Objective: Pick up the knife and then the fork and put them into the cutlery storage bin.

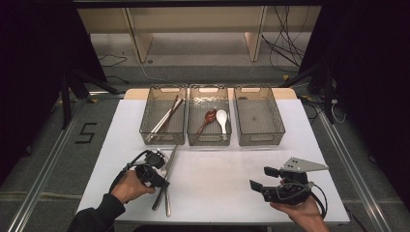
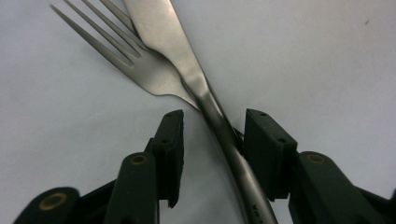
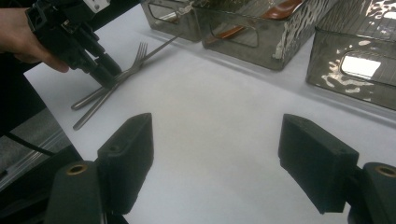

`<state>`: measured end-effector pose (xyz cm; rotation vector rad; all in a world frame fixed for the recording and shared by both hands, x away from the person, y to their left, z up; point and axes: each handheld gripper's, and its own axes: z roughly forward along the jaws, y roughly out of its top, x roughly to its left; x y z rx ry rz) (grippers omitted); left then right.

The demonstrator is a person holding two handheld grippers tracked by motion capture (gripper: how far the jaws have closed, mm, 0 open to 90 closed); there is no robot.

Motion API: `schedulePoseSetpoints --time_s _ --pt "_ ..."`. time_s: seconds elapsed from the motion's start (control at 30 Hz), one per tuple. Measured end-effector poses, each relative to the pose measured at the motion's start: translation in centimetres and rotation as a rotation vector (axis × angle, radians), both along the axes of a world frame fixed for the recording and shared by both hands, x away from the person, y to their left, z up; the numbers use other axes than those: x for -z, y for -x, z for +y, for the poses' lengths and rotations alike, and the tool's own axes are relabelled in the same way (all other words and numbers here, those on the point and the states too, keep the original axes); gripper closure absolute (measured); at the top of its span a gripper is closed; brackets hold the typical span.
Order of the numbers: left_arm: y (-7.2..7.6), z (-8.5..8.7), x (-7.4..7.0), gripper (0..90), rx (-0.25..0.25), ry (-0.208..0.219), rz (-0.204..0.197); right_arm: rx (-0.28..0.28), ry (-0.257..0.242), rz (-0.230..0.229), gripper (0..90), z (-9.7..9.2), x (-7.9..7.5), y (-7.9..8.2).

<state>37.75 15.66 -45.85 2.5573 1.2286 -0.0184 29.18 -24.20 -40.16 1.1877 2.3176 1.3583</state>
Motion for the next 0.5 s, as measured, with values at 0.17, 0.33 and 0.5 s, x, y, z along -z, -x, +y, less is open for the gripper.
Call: schedulePoseSetpoints --time_s 0.17,0.33,0.5 --pt "-0.03 0.26 0.07 66.9 0.010 0.001 0.016 0.000 -0.001 0.001 27.6 0.04 0.01 0.03" --pt "-0.10 0.61 0.15 71.5 0.023 0.002 0.026 -0.001 0.000 0.000 27.6 0.08 0.05 -0.02" --pt "-0.03 0.59 0.14 73.4 0.030 -0.028 0.007 -0.001 0.001 0.000 27.6 0.14 0.07 -0.01"
